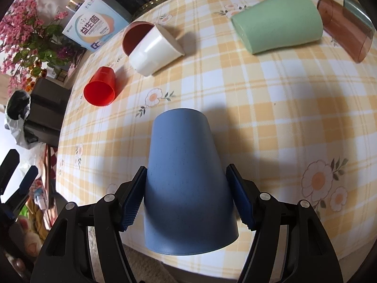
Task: Flip cup upside down
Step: 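Lift the blue cup with the right gripper and carry it toward the left tool, then grasp the blue cup with the left gripper while the right gripper releases it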
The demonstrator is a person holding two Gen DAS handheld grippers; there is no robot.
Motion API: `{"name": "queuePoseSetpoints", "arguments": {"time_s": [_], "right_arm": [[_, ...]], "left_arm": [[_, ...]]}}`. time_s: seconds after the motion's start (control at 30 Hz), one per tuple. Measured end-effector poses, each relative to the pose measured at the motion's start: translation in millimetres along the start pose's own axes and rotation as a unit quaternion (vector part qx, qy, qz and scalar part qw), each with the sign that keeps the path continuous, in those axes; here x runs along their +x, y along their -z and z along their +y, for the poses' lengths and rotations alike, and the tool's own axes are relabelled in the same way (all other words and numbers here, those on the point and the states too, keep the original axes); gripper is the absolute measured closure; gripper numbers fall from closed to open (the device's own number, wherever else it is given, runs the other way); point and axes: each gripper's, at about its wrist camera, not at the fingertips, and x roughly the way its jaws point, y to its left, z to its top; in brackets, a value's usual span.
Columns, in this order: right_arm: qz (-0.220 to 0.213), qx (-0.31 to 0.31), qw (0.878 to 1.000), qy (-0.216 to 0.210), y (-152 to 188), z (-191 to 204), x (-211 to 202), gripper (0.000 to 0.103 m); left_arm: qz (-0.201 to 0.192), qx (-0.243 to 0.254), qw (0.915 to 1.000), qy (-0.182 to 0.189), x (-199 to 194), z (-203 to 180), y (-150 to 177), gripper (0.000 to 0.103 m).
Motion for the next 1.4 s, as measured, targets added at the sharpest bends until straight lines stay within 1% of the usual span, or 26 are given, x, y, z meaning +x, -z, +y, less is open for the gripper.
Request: {"name": "queuePoseSetpoints", "arguments": {"time_s": [0.1, 0.23, 0.4, 0.47, 0.5, 0.53, 0.57, 0.6, 0.7, 0.83, 0.9, 1.0, 1.17, 1.27, 1.4], "right_arm": [[0.002, -0.003, 1.000, -0.003, 1, 1, 1, 0.037], [0.005, -0.015, 1.000, -0.017, 2, 5, 0, 0.037], [-0.008, -0.026, 0.999, -0.023, 3, 7, -6, 0.035], [-0.017, -0.028, 0.999, -0.028, 2, 6, -9, 0.030], [-0.022, -0.030, 0.999, -0.031, 2, 6, -12, 0.030], [-0.026, -0.034, 0.999, -0.030, 2, 6, -14, 0.025], [-0.033, -0.038, 0.998, -0.029, 1, 6, -18, 0.017], [-0.040, -0.039, 0.998, -0.028, 1, 5, -21, 0.014], [-0.057, -0.042, 0.997, -0.018, -1, 1, -31, 0.014], [-0.093, -0.042, 0.995, -0.011, -2, -11, -51, 0.014], [-0.108, -0.054, 0.993, -0.002, -2, -16, -60, 0.014], [-0.126, -0.076, 0.989, 0.027, 0, -26, -71, 0.014], [-0.140, -0.068, 0.986, 0.057, 1, -54, -81, 0.014], [-0.150, -0.057, 0.985, 0.067, 0, -70, -86, 0.014], [-0.153, -0.055, 0.984, 0.078, -4, -86, -91, 0.014]], "left_arm": [[0.005, 0.001, 1.0000, -0.001, 3, -1, 1, 0.006], [0.012, 0.003, 0.9999, -0.003, 6, -2, 2, 0.006], [0.015, 0.008, 0.9998, -0.004, 7, -6, 3, 0.006], [0.017, 0.009, 0.9998, -0.004, 7, -7, 3, 0.006], [0.018, 0.010, 0.9998, -0.003, 8, -8, 3, 0.006], [0.020, 0.010, 0.9998, -0.001, 8, -9, 3, 0.006], [0.021, 0.011, 0.9997, 0.001, 8, -10, 3, 0.006], [0.024, 0.011, 0.9996, 0.003, 9, -11, 3, 0.006], [0.030, 0.015, 0.9994, 0.008, 10, -16, 4, 0.006], [0.041, 0.023, 0.9989, 0.010, 14, -23, 4, 0.006], [0.042, 0.033, 0.9985, 0.007, 15, -28, 4, 0.006], [0.046, 0.048, 0.9978, 0.000, 18, -36, 4, 0.006], [0.069, 0.065, 0.9955, 0.002, 30, -50, 8, 0.006], [0.099, 0.070, 0.9926, 0.005, 42, -59, 11, 0.006], [0.148, 0.051, 0.9876, 0.018, 65, -68, 13, 0.006]]}}
